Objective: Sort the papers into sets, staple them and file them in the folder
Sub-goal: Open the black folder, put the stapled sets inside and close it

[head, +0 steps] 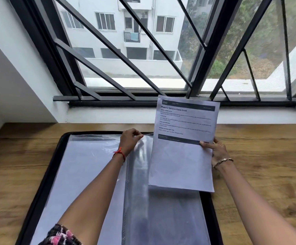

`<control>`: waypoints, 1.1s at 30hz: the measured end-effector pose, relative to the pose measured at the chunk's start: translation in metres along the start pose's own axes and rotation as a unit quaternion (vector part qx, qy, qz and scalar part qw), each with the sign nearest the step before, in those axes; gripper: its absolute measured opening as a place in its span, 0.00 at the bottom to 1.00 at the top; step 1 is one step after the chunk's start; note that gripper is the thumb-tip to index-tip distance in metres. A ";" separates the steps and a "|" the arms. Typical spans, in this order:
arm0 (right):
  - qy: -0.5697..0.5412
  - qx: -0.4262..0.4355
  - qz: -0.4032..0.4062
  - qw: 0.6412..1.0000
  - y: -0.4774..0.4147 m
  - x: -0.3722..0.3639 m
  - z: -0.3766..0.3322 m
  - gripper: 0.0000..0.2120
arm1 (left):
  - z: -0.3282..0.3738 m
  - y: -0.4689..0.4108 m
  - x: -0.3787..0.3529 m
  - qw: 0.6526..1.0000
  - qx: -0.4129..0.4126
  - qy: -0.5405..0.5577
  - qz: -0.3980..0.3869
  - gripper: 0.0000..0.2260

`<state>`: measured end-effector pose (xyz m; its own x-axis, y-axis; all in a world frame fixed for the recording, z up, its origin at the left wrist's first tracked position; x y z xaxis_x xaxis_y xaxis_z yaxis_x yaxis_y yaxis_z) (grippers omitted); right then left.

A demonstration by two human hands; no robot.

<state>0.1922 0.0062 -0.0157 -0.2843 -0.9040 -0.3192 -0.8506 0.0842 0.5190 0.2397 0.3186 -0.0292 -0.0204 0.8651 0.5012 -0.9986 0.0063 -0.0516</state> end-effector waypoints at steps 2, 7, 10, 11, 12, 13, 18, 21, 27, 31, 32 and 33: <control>-0.003 0.001 -0.001 1.000 -0.001 0.000 -0.002 0.45 | -0.001 -0.001 -0.001 1.000 0.019 0.018 -0.011 0.04; -0.017 0.006 -0.009 1.000 -0.004 0.002 -0.006 0.43 | 0.002 -0.003 0.003 0.997 0.038 0.056 -0.030 0.04; -0.016 0.005 -0.010 1.000 -0.005 0.003 -0.007 0.41 | 0.002 -0.003 0.003 0.997 0.040 0.060 -0.019 0.04; -0.018 0.003 -0.012 1.000 -0.005 0.003 -0.008 0.38 | 0.003 -0.002 0.003 0.997 0.038 0.059 -0.019 0.03; -0.022 0.002 -0.014 1.000 -0.004 0.003 -0.008 0.34 | 0.004 -0.002 0.002 0.998 0.033 0.055 -0.020 0.04; -0.026 0.002 -0.013 1.000 -0.004 0.003 -0.008 0.32 | 0.004 -0.002 0.002 0.998 0.025 0.048 -0.020 0.06; -0.030 0.015 -0.009 0.999 -0.009 0.007 -0.006 0.41 | 0.008 0.001 0.004 1.000 -0.024 0.001 -0.004 0.13; -0.027 0.014 -0.011 0.999 -0.009 0.006 -0.007 0.42 | 0.010 0.006 0.002 0.996 -0.081 -0.036 -0.010 0.12; -0.026 0.009 -0.016 0.999 -0.006 0.005 -0.007 0.43 | 0.006 0.011 -0.005 0.982 -0.127 -0.139 -0.023 0.07; -0.024 0.014 -0.015 1.000 -0.005 0.005 -0.008 0.42 | 0.008 0.009 -0.006 0.979 -0.129 -0.159 -0.020 0.03; -0.025 0.014 -0.013 1.000 -0.004 0.006 -0.009 0.42 | 0.008 0.010 -0.007 0.977 -0.135 -0.163 -0.015 0.03; -0.026 0.015 -0.012 0.999 -0.004 0.005 -0.010 0.42 | 0.009 0.011 -0.007 0.974 -0.147 -0.171 -0.009 0.03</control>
<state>0.1984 -0.0032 -0.0119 -0.2851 -0.8827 -0.3736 -0.8703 0.0751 0.4868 0.2280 0.3079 -0.0256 -0.0684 0.6463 0.7600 -0.9433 0.2062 -0.2602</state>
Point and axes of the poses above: each hand's wrist, its own y-axis away from the middle knuckle, its own x-axis out of the back of the hand, z = x × y, the point moved 4 cm from there along -y, towards the middle knuckle, and after that the axes turned 11 degrees about -x, right-handed, at the moved point
